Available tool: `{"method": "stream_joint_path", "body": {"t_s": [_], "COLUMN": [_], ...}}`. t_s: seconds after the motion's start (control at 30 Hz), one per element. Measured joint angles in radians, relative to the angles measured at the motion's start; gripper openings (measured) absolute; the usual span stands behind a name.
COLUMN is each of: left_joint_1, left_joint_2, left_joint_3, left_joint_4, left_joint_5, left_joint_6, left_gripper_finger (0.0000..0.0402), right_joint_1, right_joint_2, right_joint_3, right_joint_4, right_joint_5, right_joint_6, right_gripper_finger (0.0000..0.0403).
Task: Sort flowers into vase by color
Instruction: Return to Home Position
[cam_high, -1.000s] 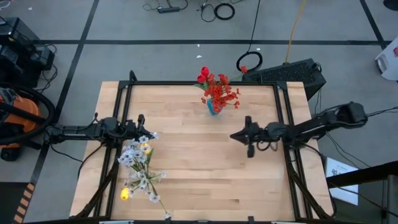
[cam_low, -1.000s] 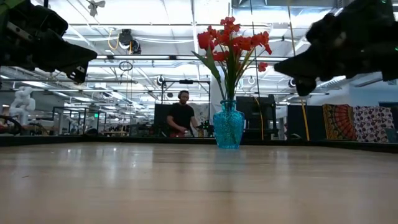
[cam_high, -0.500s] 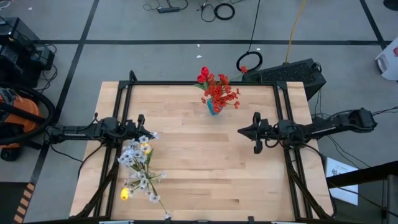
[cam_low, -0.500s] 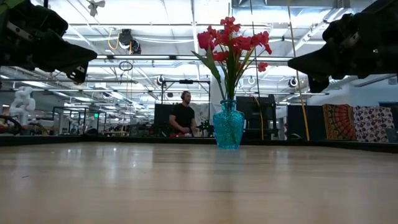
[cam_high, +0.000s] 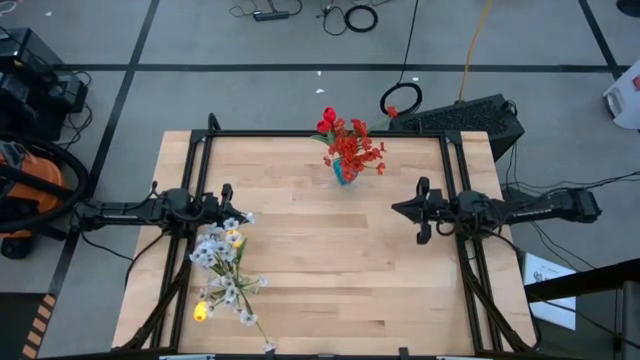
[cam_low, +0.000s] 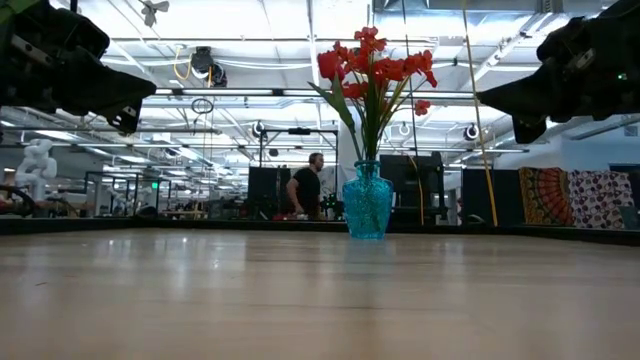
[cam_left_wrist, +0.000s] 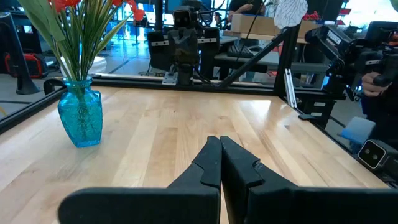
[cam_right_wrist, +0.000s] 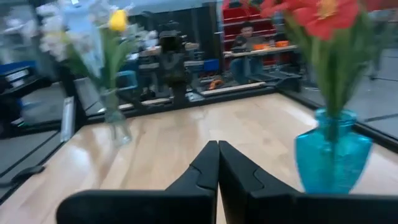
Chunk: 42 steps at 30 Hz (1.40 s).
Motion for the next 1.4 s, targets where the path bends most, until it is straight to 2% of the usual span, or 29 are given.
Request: {"method": "stream_joint_path", "body": {"t_s": [0.1,0.3,0.6,1.4], "left_joint_1": [0.0,0.0,0.0,0.0], "left_joint_2": [0.0,0.0,0.0,0.0], "left_joint_3": [0.0,0.0,0.0,0.0], "left_joint_4": [0.0,0.0,0.0,0.0], "left_joint_5": [0.0,0.0,0.0,0.0], "left_joint_6": [0.0,0.0,0.0,0.0], "left_gripper_finger": [0.0002,0.0002,0.0002,0.0002], "right_joint_1": [0.0,0.001,0.0,0.0], "right_joint_2": [-0.075,-0.178,-0.2,-0.187], "right_joint_3": [0.0,0.0,0.001,0.001], "right_joint_4": [-0.092,-0.222,-0.368,-0.368], "right_joint_5": [-0.057,-0.082,-0.083,-0.082], "right_joint_6": [-0.004,0.002,-0.033,-0.047], "right_gripper_finger": [0.0,0.0,0.0,0.0]}}
